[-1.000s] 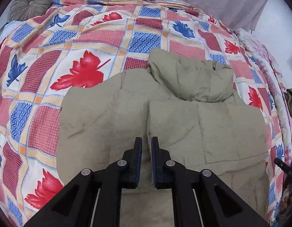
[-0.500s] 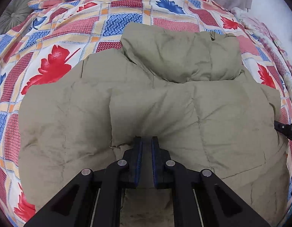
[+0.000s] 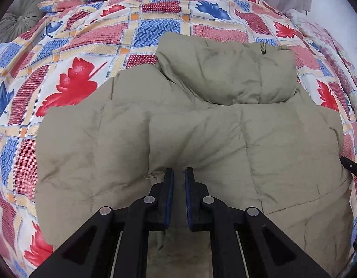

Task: Fold large clothes
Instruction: 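Grasp the jacket side near the right gripper and fold it inward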

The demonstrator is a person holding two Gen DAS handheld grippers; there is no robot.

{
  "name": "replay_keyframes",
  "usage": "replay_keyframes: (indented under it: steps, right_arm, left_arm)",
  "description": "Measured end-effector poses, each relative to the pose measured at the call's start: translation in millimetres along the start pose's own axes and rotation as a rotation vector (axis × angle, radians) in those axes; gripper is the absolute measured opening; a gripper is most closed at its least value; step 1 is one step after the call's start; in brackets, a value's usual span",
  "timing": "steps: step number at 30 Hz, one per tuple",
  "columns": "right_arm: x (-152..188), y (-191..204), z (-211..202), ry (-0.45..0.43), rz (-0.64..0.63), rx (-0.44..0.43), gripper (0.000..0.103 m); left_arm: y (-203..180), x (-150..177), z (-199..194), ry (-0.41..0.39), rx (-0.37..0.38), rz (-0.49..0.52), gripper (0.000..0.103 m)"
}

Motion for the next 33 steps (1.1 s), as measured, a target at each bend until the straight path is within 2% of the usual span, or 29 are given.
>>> replay_keyframes:
  steps: [2, 4, 8, 9, 15, 21, 27, 33]
  right_arm:
    - [7.0, 0.1, -12.2, -0.012, -0.038, 0.046, 0.013]
    - [12.5, -2.4, -24.4, -0.018, -0.032, 0.051, 0.015]
    - [26.3, -13.1, -45.8, -0.003, 0.056, 0.014, 0.034]
    - [29.0, -13.9, -49.1, 0.001, 0.075, 0.006, 0.035]
    - [63.8, -11.4, -64.6, 0.05, 0.108, -0.017, 0.035]
    - [98.0, -2.9, -83.4, 0.056, 0.091, 0.01, 0.035]
    - [124.8, 8.6, -98.3, 0.091, 0.106, -0.024, 0.036]
    - [145.0, 22.6, -113.4, 0.128, 0.103, -0.052, 0.041]
  left_arm:
    - [4.4, 3.1, -10.9, -0.004, 0.001, -0.002, 0.011]
    - [8.7, 9.4, -22.0, 0.002, -0.007, -0.001, 0.011]
    - [15.4, 27.4, -39.9, 0.029, -0.045, 0.007, 0.011]
    - [15.5, 32.3, -44.6, 0.031, -0.038, 0.006, 0.011]
    - [21.5, 68.8, -63.2, 0.086, -0.03, -0.027, 0.011]
    - [28.2, 105.6, -74.1, 0.146, -0.026, -0.047, 0.011]
    - [30.0, 127.6, -99.7, 0.154, -0.02, -0.044, 0.011]
    - [33.8, 145.1, -113.3, 0.187, -0.017, -0.066, 0.012]
Point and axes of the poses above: each gripper's, at about its wrist camera, not at the fingertips, and z roughly the way its jaws point, y to its left, x to its underside, the point moved 5 cm from there along z, roughly the way its jaws point, and after that the axes turned 2 degrees about -x, right-handed, at the moved point
